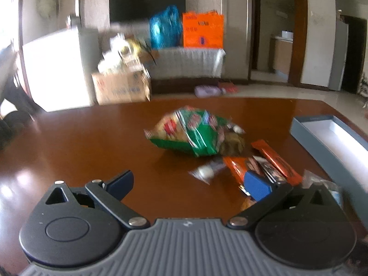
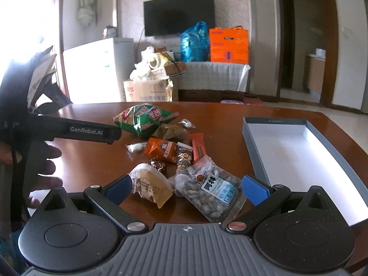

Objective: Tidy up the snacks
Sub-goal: 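Move the right tool to the pistachio bag while the left tool approaches the pastry bag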

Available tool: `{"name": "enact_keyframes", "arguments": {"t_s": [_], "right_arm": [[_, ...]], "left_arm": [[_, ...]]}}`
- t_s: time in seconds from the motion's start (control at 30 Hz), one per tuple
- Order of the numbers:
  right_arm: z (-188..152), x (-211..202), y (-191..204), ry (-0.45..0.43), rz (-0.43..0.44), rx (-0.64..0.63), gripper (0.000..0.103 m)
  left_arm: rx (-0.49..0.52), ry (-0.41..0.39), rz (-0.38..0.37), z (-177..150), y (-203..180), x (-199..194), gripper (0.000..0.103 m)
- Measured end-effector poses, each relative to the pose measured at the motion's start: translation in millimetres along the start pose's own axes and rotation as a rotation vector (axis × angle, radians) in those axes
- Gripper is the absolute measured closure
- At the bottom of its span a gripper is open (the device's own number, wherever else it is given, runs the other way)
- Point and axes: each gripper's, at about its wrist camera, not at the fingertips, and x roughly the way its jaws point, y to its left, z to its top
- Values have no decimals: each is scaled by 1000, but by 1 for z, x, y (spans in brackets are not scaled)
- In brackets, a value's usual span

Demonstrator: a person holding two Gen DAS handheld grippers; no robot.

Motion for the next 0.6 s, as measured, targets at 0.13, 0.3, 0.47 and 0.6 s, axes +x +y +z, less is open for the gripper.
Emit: {"name": "enact_keyframes", "arguments": {"t_s": [0.13, 0.3, 0.47, 0.6], "right_arm": [[-1, 5, 2, -2, 13, -46, 0], [-2, 9, -3, 3, 23, -69, 0], [-6, 17, -12, 31, 14, -65, 0], [-9, 24, -14, 44, 16, -69, 0]], "left_arm": [[-82, 93, -25, -4, 2, 9, 0], [11, -68, -9, -6, -10, -6, 0], [36, -29, -85, -13, -19, 0, 1], [74, -26, -125, -20, -29, 2, 1]]}}
